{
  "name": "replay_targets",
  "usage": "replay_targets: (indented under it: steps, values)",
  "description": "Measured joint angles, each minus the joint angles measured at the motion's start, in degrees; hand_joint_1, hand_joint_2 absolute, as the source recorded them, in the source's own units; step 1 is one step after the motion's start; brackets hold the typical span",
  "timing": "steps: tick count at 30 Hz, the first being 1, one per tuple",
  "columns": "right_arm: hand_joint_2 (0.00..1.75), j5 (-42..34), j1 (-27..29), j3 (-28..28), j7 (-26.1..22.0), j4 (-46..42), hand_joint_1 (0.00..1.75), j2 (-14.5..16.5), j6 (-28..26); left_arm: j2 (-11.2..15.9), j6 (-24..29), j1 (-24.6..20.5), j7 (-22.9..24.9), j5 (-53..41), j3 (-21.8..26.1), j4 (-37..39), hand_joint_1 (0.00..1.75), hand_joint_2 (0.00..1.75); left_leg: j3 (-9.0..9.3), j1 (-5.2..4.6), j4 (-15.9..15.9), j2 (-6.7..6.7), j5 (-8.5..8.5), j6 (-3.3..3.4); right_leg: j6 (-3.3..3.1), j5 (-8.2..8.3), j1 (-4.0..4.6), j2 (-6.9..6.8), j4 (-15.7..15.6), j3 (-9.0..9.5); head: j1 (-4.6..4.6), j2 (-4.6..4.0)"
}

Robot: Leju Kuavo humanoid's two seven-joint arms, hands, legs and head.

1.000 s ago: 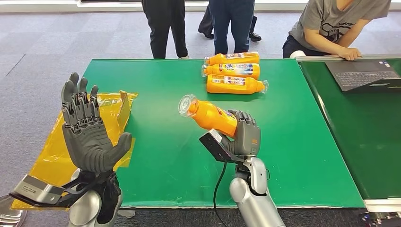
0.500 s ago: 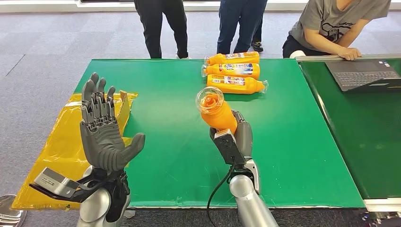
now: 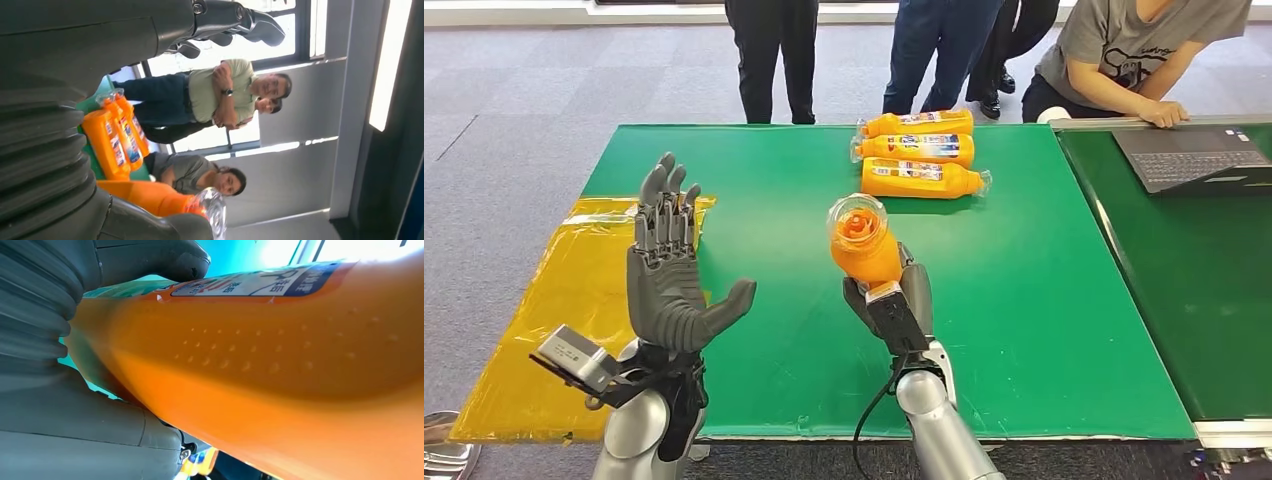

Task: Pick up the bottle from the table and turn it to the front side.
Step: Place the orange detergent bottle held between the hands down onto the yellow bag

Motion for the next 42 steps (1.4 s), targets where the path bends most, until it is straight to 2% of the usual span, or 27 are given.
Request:
replay_targets:
  steps: [4, 17, 23, 34, 42]
  values:
    - [1.75, -0.26, -0.31, 0.55, -0.02, 1.29, 1.75, 0.07, -0.04, 0.27, -1.54, -0.95, 0.69, -0.33, -0.05, 2.09, 0.00, 1.75, 0.00, 0.00, 0.00, 0.00, 0.00, 0.00, -0.01, 0.01, 0.00, 0.01, 0.00, 0.00, 0.00, 0.00]
    - [1.75, -0.39, -0.90, 1.14, -0.05, 3.09, 1.75, 0.26, -0.06, 0.71, -1.82, -1.75, 0.73, -0.33, -0.05, 4.39, 0.00, 1.75, -0.01, 0.00, 0.00, 0.00, 0.00, 0.00, -0.01, 0.00, 0.00, 0.01, 0.00, -0.01, 0.01, 0.00]
    - [1.75, -0.93, -1.05, 1.57, -0.02, 3.68, 1.75, 0.25, 0.01, 1.09, -7.98, -2.40, 2.59, 0.44, -0.23, 6.33, 0.00, 1.75, 0.00, 0.00, 0.00, 0.00, 0.00, 0.00, -0.01, 0.00, 0.00, 0.01, 0.00, -0.01, -0.01, 0.00]
    - [1.75, -0.78, -1.30, 2.10, 0.33, 5.41, 1.75, 0.33, -0.25, 1.72, -14.29, -7.17, 3.68, -0.52, -2.57, 15.85, 0.00, 1.75, -0.01, 0.00, 0.00, 0.00, 0.01, -0.01, -0.01, 0.01, 0.00, 0.00, 0.00, -0.02, 0.01, 0.00]
    - [1.75, -0.61, -1.90, 2.57, 0.32, 7.80, 1.75, 0.57, -0.20, 1.38, -14.96, -11.06, 3.30, -1.43, -5.35, 22.48, 0.00, 1.75, 0.00, 0.00, 0.00, -0.01, 0.01, -0.01, -0.02, 0.01, 0.00, 0.02, 0.00, -0.03, 0.01, 0.00]
